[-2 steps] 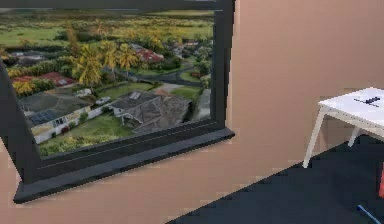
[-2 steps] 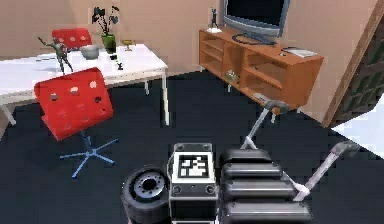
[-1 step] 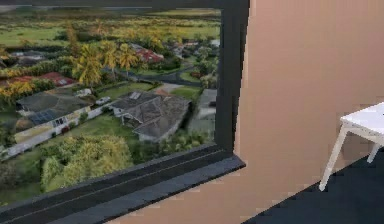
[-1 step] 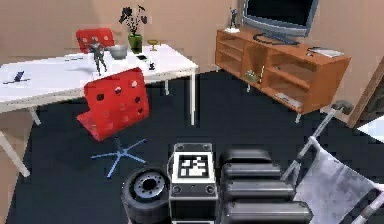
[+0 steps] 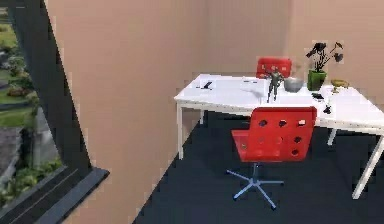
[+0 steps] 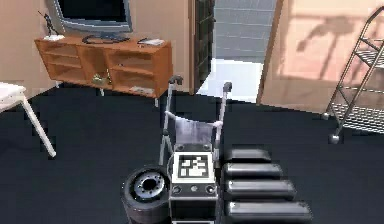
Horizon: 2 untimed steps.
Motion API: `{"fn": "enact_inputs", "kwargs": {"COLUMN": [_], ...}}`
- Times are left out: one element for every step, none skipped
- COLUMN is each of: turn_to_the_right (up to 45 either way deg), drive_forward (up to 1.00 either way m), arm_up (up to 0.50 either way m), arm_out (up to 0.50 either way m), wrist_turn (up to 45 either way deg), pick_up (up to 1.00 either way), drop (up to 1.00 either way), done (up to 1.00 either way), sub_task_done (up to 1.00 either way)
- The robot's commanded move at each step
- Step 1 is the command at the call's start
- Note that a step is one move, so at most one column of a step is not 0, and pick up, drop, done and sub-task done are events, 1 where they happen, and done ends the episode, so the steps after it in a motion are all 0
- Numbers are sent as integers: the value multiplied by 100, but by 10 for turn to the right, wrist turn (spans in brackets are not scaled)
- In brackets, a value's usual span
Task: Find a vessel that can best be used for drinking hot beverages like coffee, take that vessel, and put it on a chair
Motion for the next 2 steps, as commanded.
{"fn": "enact_inputs", "kwargs": {"turn_to_the_right": [30,0], "drive_forward": [0,100], "arm_up": [0,0], "arm_out": [0,0], "wrist_turn": [0,0], "pick_up": [0,0], "drop": [0,0], "done": [0,0], "sub_task_done": [0,0]}}
